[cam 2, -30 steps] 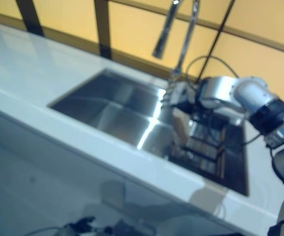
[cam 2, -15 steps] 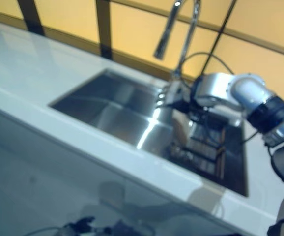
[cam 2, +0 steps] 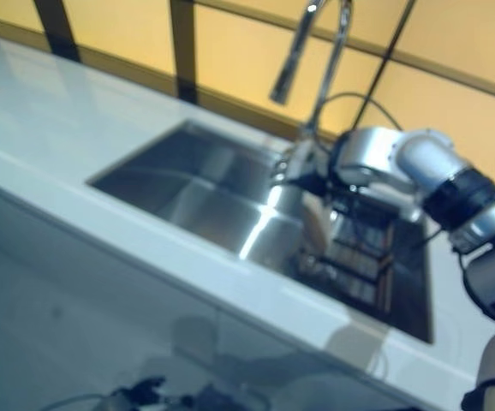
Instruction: Take plates into dishwasher
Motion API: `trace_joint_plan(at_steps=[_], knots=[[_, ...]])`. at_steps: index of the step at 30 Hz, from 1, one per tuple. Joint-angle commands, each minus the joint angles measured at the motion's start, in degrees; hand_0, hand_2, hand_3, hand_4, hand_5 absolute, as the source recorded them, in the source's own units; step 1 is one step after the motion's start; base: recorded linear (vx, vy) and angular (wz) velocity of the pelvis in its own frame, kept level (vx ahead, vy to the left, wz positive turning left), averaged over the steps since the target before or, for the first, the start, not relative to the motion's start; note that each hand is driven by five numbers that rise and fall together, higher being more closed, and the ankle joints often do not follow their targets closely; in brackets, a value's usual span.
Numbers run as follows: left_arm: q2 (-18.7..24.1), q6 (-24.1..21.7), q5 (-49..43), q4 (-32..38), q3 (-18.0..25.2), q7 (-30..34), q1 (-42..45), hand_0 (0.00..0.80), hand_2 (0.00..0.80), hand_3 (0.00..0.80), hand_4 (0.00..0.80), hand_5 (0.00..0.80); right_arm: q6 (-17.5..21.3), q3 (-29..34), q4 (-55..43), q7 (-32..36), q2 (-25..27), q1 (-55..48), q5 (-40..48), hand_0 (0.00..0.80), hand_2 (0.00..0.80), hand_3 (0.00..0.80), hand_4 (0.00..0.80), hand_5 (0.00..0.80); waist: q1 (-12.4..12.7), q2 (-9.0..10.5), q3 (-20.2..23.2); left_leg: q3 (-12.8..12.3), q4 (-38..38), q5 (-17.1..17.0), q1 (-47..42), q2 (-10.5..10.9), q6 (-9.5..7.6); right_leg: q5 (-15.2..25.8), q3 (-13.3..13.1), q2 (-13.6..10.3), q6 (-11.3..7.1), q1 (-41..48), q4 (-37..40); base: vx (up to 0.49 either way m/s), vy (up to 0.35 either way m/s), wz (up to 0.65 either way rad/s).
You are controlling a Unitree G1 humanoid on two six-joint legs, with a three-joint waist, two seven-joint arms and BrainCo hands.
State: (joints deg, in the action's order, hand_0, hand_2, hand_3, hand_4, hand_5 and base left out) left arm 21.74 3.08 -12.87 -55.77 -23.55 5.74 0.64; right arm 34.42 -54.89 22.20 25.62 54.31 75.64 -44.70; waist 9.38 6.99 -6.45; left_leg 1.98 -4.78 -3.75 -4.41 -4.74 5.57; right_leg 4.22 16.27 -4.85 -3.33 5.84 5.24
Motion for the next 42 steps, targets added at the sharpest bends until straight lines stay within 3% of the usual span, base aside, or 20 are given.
trace_joint_plan(at_steps=[1, 27, 42], knots=[[2.0, -0.2, -3.2, -1.5, -4.0, 1.4, -0.5, 0.000, 0.000, 0.000, 0.000, 0.000, -4.1, -3.0, 3.7, -1.4, 2.1, 4.7, 1.4, 0.000, 0.000, 0.000, 0.000, 0.000, 2.3, 0.87, -1.1, -2.3, -0.2, 0.7, -0.2, 0.2, -0.73, -2.1, 0.6, 0.4, -1.51, 2.7, -0.3, 0.000, 0.000, 0.00], [3.9, 0.2, -3.7, 0.1, -3.6, 2.2, -1.1, 0.000, 0.000, 0.000, 0.000, 0.000, -3.3, -2.5, 7.3, -2.2, 2.9, 0.9, 3.3, 0.000, 0.000, 0.000, 0.000, 0.000, 3.3, 1.46, -2.8, -1.4, 0.0, 0.4, 0.6, 0.1, -0.87, -1.9, 1.1, 0.4, -1.42, 2.1, -0.8, -0.001, -0.008, 0.01], [3.8, -0.5, -2.4, 1.4, -3.8, 1.9, -0.5, 0.000, 0.000, 0.000, 0.000, 0.000, -3.7, -1.8, 9.0, -4.8, 3.2, -0.1, 2.3, 0.000, 0.000, 0.000, 0.000, 0.000, 3.0, -0.33, -2.9, -1.0, 0.5, 0.7, 0.7, 0.6, -1.11, -2.1, 0.7, -0.2, -1.46, 1.8, -1.5, -0.007, 0.001, 0.00]])
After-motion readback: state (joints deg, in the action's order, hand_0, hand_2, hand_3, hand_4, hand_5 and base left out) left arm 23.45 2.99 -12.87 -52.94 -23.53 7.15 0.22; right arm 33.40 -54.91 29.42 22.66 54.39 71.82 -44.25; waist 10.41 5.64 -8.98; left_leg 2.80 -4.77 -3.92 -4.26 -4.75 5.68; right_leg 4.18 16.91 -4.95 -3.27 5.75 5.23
